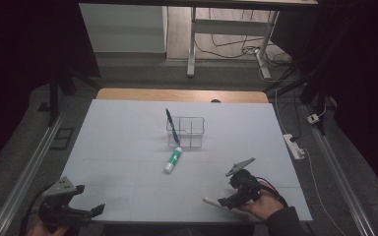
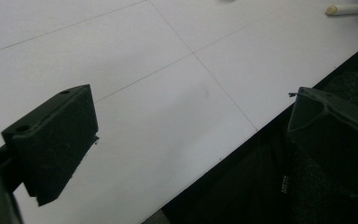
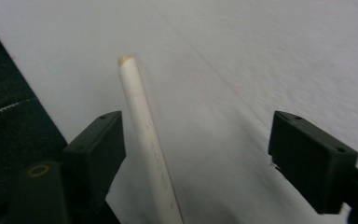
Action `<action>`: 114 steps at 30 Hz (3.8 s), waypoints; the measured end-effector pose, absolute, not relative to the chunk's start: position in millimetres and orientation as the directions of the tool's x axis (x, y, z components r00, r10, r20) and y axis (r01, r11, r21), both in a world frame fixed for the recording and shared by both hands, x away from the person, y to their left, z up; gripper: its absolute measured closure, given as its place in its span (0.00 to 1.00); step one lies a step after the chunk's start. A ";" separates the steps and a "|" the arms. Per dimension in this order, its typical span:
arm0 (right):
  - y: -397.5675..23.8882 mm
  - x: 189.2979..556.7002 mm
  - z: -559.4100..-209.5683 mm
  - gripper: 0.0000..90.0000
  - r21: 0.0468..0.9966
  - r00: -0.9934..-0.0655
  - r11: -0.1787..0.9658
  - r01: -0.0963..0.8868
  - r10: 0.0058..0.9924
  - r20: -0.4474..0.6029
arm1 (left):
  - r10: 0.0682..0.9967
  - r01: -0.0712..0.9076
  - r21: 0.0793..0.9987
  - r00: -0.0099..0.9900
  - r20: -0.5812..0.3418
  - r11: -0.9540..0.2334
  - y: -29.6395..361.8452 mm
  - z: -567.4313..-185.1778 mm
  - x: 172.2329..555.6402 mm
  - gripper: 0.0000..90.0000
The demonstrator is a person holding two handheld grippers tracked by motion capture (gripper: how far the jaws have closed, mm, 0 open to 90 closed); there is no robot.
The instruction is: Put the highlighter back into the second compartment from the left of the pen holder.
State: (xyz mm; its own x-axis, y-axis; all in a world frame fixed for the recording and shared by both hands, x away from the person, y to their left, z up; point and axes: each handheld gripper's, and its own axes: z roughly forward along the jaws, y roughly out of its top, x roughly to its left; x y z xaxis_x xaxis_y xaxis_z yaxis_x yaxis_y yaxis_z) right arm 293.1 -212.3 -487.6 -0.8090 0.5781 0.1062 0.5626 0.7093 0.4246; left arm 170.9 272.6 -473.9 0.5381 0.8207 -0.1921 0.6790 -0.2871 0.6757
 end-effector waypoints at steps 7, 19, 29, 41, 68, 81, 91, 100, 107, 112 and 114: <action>-183.0 280.5 -500.5 0.23 0.359 -0.868 0.803 0.476 0.495 0.043 | 0.821 0.679 0.675 0.538 -0.191 -0.288 272.4 -473.9 170.9 0.02; -169.0 271.0 -499.6 0.72 0.338 -0.923 0.876 0.343 0.381 -0.050 | 0.822 0.680 0.674 0.537 -0.190 -0.289 272.0 -474.0 170.7 0.02; -167.5 272.1 -499.0 0.87 0.331 -0.930 0.881 0.339 0.368 -0.028 | 0.822 0.679 0.673 0.538 -0.187 -0.291 271.8 -473.9 170.6 0.02; -175.1 278.4 -487.8 0.87 0.420 -0.905 0.820 0.389 0.426 0.008 | 0.822 0.679 0.674 0.537 -0.187 -0.291 271.9 -473.9 170.6 0.02; -172.8 318.1 -433.0 0.87 0.692 -0.863 0.618 0.373 0.505 0.015 | 0.823 0.683 0.672 0.535 -0.193 -0.286 272.2 -474.2 171.1 0.02; -162.6 342.2 -419.6 0.87 0.787 -0.848 0.507 0.351 0.529 0.038 | 0.822 0.682 0.672 0.536 -0.192 -0.288 272.2 -474.2 171.1 0.03; -156.3 357.4 -414.2 0.87 0.835 -0.837 0.434 0.337 0.544 0.055 | 0.822 0.681 0.673 0.537 -0.191 -0.288 272.3 -474.2 170.9 0.03; -146.1 371.6 -411.1 0.88 0.862 -0.826 0.391 0.323 0.560 0.056 | 0.820 0.679 0.675 0.540 -0.190 -0.290 272.5 -474.2 170.9 0.03; -136.4 383.7 -403.0 0.87 0.880 -0.824 0.368 0.301 0.564 0.046 | 0.820 0.678 0.675 0.540 -0.190 -0.291 272.6 -474.2 170.8 0.03; -133.1 393.8 -395.5 0.87 0.898 -0.815 0.334 0.286 0.578 0.044 | 0.819 0.677 0.676 0.541 -0.190 -0.291 272.6 -474.2 170.8 0.03; -132.4 398.4 -392.2 0.87 0.903 -0.808 0.325 0.282 0.588 0.041 | 0.819 0.677 0.676 0.541 -0.189 -0.291 272.5 -474.2 170.8 0.03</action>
